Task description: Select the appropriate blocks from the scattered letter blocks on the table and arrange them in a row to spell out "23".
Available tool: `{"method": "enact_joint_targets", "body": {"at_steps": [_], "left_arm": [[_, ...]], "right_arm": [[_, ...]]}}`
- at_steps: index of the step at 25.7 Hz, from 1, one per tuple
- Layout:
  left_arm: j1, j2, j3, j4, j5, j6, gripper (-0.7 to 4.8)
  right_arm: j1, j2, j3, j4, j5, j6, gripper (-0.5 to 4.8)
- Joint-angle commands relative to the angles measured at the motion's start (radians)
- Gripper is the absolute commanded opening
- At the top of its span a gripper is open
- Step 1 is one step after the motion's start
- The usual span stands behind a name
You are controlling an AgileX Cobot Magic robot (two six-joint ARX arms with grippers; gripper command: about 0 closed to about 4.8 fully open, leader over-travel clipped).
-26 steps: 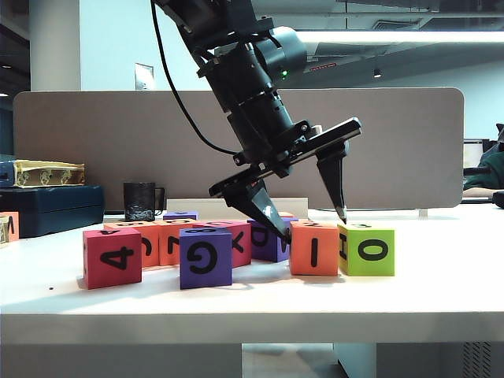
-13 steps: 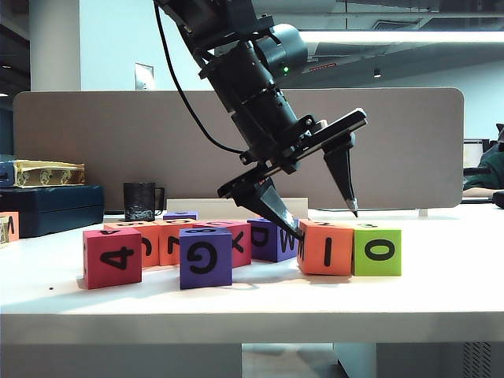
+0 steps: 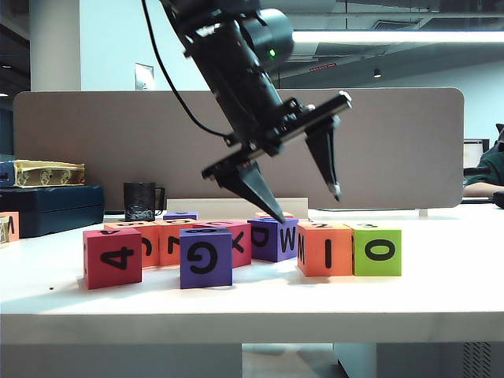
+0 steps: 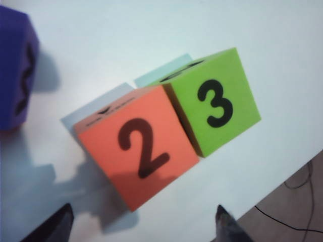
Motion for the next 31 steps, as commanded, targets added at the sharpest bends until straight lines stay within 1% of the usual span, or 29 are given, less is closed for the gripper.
{"method": "enact_joint_targets", "body": {"at_steps": [1, 3, 6, 10, 13, 16, 25, 28, 29, 31], "left_arm": [[0.009, -0.032, 0.006, -0.035, -0.014, 0.073, 3.55], [0.02, -0.052, 0.006, -0.084, -0.035, 0.125, 3.54], [0.025, -0.08, 0.006, -0.182, -0.095, 0.22, 3.53], [0.034, -0.119, 0.005, -0.344, -0.177, 0.351, 3.48], [0.034, -0.145, 0.005, -0.452, -0.246, 0.402, 3.4], [0.034, -0.167, 0.005, -0.492, -0.288, 0.425, 3.4], [0.034, -0.177, 0.006, -0.489, -0.287, 0.425, 3.4], [0.032, -0.177, 0.035, -0.535, -0.259, 0.421, 3.39], [0.03, -0.177, 0.054, -0.562, -0.237, 0.419, 3.3], [0.026, -0.179, 0.105, -0.613, -0.174, 0.419, 2.63]], "right_arm": [[0.0, 0.002, 0.005, 0.002, -0.002, 0.002, -0.01], [0.0, 0.002, 0.005, -0.006, -0.002, 0.002, -0.01], [0.0, 0.001, 0.005, -0.013, -0.003, 0.002, -0.01], [0.0, 0.002, 0.005, -0.013, -0.003, 0.002, -0.01], [0.0, 0.002, 0.005, -0.013, -0.003, 0.003, -0.01], [0.0, 0.002, 0.005, -0.013, -0.002, 0.003, -0.01], [0.0, 0.001, 0.005, -0.013, -0.002, 0.003, -0.01], [0.0, 0.001, 0.005, -0.013, -0.002, 0.003, -0.01], [0.0, 0.001, 0.005, -0.013, -0.002, 0.003, -0.01], [0.0, 0.001, 0.005, -0.013, -0.002, 0.003, -0.01]]}}
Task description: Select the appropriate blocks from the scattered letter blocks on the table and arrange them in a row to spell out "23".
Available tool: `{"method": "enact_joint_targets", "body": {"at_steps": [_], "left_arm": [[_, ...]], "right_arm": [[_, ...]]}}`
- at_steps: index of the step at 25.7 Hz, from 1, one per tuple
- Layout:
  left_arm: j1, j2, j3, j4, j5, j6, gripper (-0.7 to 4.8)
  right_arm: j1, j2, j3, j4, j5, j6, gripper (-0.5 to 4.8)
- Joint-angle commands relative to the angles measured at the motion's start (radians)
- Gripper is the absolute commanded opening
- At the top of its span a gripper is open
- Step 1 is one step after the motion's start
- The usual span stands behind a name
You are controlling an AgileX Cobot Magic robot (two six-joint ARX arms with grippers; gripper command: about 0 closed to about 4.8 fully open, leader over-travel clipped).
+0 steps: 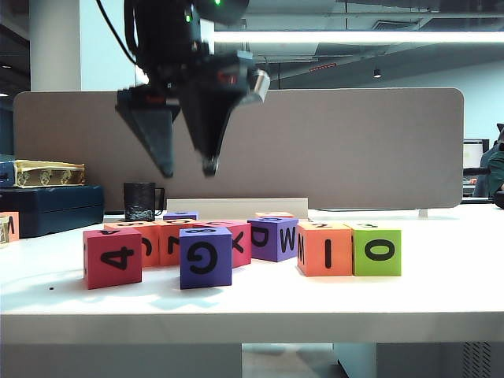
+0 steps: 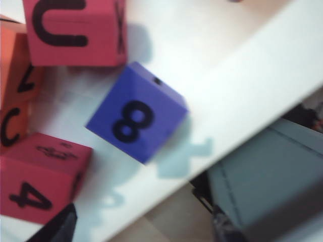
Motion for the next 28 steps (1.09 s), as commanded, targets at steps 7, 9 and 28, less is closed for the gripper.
{"method": "enact_joint_targets", "body": {"at_steps": [7, 9, 28], "left_arm": [[-0.008, -0.045, 0.225, -0.124, 0.191, 0.002, 0.09], [-0.008, -0.072, 0.246, -0.139, 0.189, 0.018, -0.06], [-0.007, -0.501, 0.08, -0.028, -0.101, -0.02, -0.06]], "right_arm": [[-0.001, 0.001, 0.005, 0.01, -0.002, 0.002, -0.01], [0.0, 0.001, 0.005, 0.01, -0.002, 0.002, -0.01], [0.0, 0.001, 0.005, 0.013, -0.002, 0.002, -0.01]]}}
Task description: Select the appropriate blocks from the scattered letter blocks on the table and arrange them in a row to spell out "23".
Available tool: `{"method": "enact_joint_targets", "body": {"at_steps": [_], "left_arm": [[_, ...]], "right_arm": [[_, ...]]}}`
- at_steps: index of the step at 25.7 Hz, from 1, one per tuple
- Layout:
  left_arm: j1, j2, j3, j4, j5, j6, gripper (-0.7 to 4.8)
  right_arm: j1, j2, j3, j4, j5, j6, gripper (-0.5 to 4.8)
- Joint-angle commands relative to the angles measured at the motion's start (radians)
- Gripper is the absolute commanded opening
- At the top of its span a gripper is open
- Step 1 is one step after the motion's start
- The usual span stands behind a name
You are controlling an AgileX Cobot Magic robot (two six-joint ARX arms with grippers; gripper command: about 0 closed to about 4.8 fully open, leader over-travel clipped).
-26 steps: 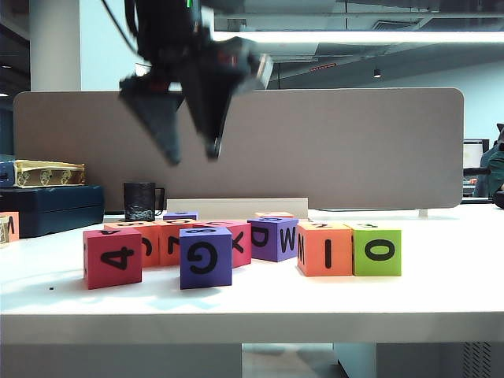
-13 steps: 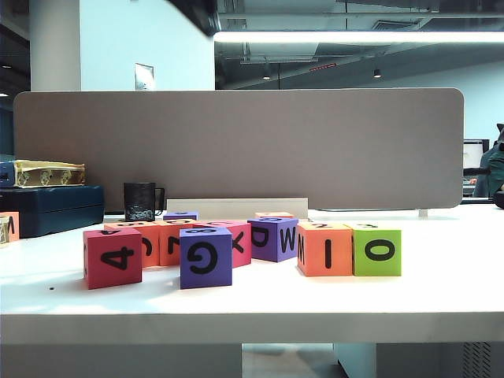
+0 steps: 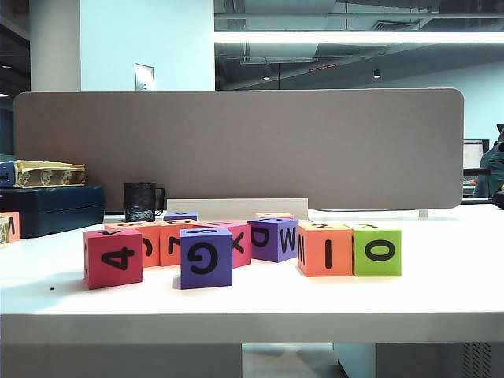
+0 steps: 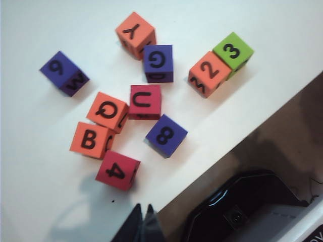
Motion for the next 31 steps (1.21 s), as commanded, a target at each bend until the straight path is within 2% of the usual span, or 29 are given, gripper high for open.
{"method": "enact_joint_targets", "body": {"at_steps": [1, 3, 6, 9, 12, 14, 19, 31], "left_arm": [[-0.001, -0.08, -0.082, 0.061, -0.062, -0.027, -0.06], [-0.001, -0.142, -0.162, 0.106, -0.1, -0.045, -0.06], [-0.001, -0.306, -0.384, 0.216, -0.188, -0.116, -0.06], [-0.001, -0.406, -0.518, 0.268, -0.207, -0.155, -0.06], [-0.001, -0.56, -0.707, 0.301, -0.21, -0.234, -0.06], [-0.001, -0.634, -0.787, 0.32, -0.209, -0.249, -0.06], [-0.001, -0.701, -0.831, 0.323, -0.208, -0.249, -0.06], [-0.001, -0.706, -0.831, 0.327, -0.208, -0.248, -0.06]], "right_arm": [[0.0, 0.002, 0.005, 0.013, -0.002, 0.002, -0.01], [0.0, 0.002, 0.005, 0.013, -0.002, 0.002, -0.01], [0.0, 0.002, 0.005, 0.013, -0.002, 0.002, -0.01], [0.0, 0.001, 0.005, 0.013, -0.002, 0.002, -0.01], [0.0, 0.001, 0.005, 0.013, -0.002, 0.002, -0.01], [0.0, 0.0, 0.005, 0.013, -0.002, 0.002, -0.01], [-0.001, 0.0, 0.005, 0.013, -0.002, 0.002, -0.01], [-0.001, 0.0, 0.005, 0.013, -0.002, 0.002, -0.01]]}}
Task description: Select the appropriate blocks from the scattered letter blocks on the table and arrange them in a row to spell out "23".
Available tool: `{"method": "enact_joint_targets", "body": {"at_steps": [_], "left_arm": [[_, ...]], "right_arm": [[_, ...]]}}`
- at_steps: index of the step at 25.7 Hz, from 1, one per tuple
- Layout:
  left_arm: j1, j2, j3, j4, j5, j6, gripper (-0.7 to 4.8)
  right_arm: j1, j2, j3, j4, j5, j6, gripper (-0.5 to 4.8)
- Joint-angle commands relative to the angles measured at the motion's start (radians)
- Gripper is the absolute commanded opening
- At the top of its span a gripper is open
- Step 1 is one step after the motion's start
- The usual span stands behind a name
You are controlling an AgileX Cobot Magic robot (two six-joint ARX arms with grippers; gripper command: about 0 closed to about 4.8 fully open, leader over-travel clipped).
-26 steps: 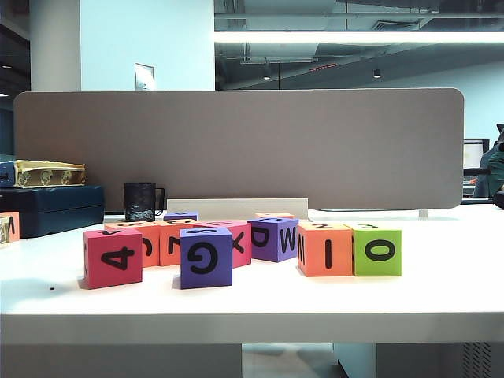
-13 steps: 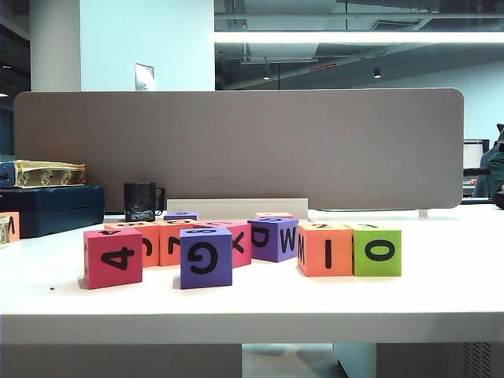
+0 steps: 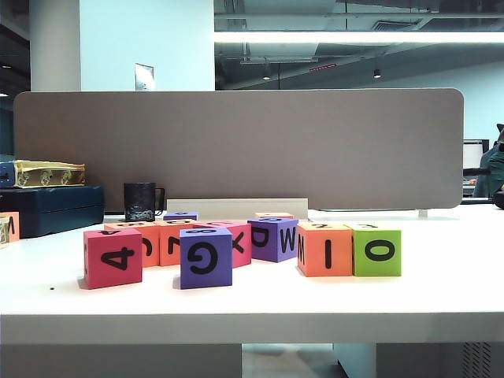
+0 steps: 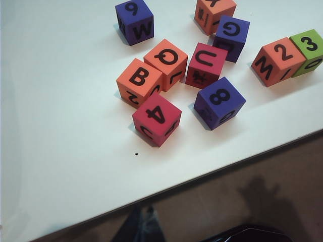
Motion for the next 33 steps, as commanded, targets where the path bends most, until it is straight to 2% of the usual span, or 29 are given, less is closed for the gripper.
{"method": "enact_joint_targets", "body": {"at_steps": [1, 17, 21, 22, 24, 25, 28, 29, 33], "left_arm": [[-0.001, -0.002, 0.002, 0.008, -0.002, -0.001, -0.06], [-0.001, -0.002, 0.002, 0.013, -0.006, 0.017, -0.06], [0.023, -0.007, -0.025, 0.116, -0.137, 0.077, -0.06], [0.047, -0.015, -0.048, 0.179, -0.172, 0.098, -0.06], [0.195, -0.034, -0.17, 0.458, -0.175, 0.109, -0.06], [0.239, -0.041, -0.209, 0.53, -0.167, 0.105, -0.06], [0.372, -0.059, -0.34, 0.71, -0.063, 0.086, -0.06], [0.44, -0.076, -0.424, 0.789, 0.015, 0.084, -0.06], [0.581, -0.192, -0.647, 0.941, 0.127, 0.084, -0.06]], "right_arm": [[-0.001, 0.001, 0.005, 0.013, -0.002, 0.002, -0.01], [-0.001, 0.001, 0.005, 0.013, -0.002, 0.002, -0.01], [-0.001, 0.001, 0.005, 0.013, -0.001, 0.002, -0.01], [-0.001, 0.001, 0.005, 0.013, -0.002, 0.002, -0.01], [-0.001, 0.0, 0.005, 0.013, -0.002, 0.002, -0.01], [0.0, 0.0, 0.005, 0.013, -0.002, 0.002, -0.01], [0.0, 0.0, 0.005, 0.013, -0.001, 0.002, -0.01], [-0.001, 0.0, 0.005, 0.013, -0.001, 0.002, -0.01], [-0.001, 0.0, 0.005, 0.013, 0.001, 0.003, -0.01]]}}
